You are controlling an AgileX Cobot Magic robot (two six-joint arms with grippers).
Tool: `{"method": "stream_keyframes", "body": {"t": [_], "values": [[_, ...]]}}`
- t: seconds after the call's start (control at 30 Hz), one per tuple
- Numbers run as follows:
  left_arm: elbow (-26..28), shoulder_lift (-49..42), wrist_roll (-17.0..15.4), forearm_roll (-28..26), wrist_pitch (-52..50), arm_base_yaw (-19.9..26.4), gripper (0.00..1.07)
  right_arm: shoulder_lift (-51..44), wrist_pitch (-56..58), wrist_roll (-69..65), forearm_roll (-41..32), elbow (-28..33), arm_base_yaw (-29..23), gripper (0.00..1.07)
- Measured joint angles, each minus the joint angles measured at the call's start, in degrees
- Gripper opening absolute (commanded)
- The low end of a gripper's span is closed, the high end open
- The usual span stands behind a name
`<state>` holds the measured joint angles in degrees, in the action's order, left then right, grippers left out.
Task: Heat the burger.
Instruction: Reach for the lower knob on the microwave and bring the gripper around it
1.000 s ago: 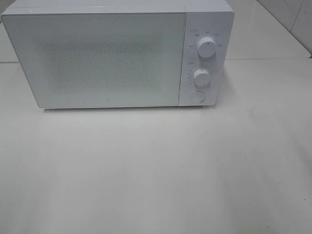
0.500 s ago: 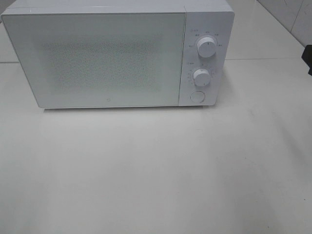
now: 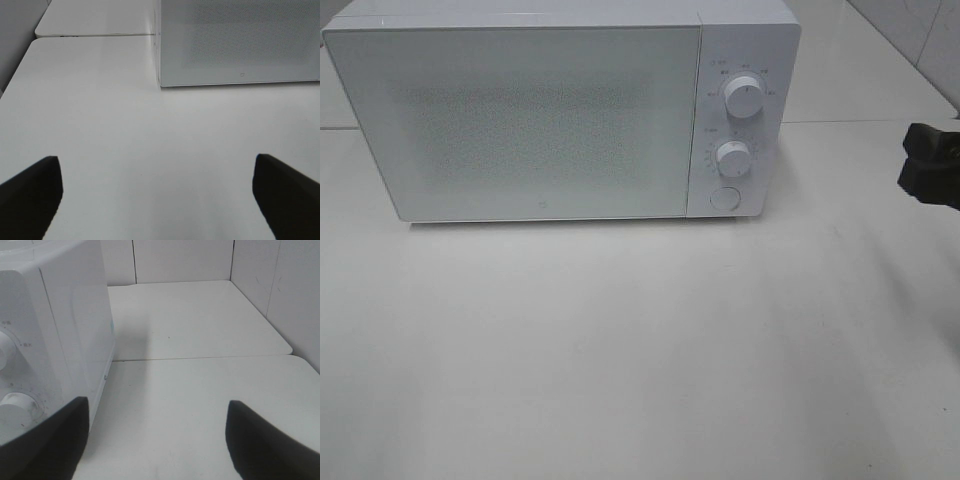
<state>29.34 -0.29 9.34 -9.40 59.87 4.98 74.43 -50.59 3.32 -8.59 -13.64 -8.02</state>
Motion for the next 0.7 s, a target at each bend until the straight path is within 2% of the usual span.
{"method": "stream_keyframes", "body": {"t": [0.03, 0.07, 0.1, 0.17, 0.23, 0.27, 0.3, 0.33, 0.4, 0.43, 0.57, 0.7], "values": [[0.0, 0.0, 0.0, 0.0, 0.0, 0.0, 0.98, 1.5, -1.8, 2.9, -4.0, 0.1, -3.0, 0.72], [0.0, 0.0, 0.0, 0.0, 0.0, 0.0, 0.98, 1.5, -1.8, 2.9, -4.0, 0.1, -3.0, 0.72], [0.0, 0.0, 0.0, 0.0, 0.0, 0.0, 0.98, 3.2, -3.6, 5.5, -8.0, 0.2, -6.4, 0.72], [0.0, 0.0, 0.0, 0.0, 0.0, 0.0, 0.98, 3.8, -4.3, 6.4, -9.5, 0.2, -8.1, 0.72], [0.0, 0.0, 0.0, 0.0, 0.0, 0.0, 0.98, 5.8, -6.9, 9.2, -14.0, 0.2, -13.0, 0.72], [0.0, 0.0, 0.0, 0.0, 0.0, 0.0, 0.98, 5.8, -6.9, 9.2, -14.0, 0.2, -13.0, 0.72], [0.0, 0.0, 0.0, 0.0, 0.0, 0.0, 0.98, 6.9, -8.8, 10.5, -16.9, 0.2, -16.2, 0.72], [0.0, 0.0, 0.0, 0.0, 0.0, 0.0, 0.98, 6.9, -8.8, 10.5, -16.9, 0.2, -16.2, 0.72], [0.0, 0.0, 0.0, 0.0, 0.0, 0.0, 0.98, 8.5, -12.1, 11.7, -21.3, 0.2, -21.4, 0.72], [0.0, 0.0, 0.0, 0.0, 0.0, 0.0, 0.98, 8.5, -12.1, 11.7, -21.3, 0.2, -21.4, 0.72], [0.0, 0.0, 0.0, 0.0, 0.0, 0.0, 0.98, 11.1, -16.7, 13.5, -28.2, 0.1, -28.2, 0.72], [0.0, 0.0, 0.0, 0.0, 0.0, 0.0, 0.98, 12.8, -17.9, 13.7, -32.5, -1.1, -31.5, 0.72]]}}
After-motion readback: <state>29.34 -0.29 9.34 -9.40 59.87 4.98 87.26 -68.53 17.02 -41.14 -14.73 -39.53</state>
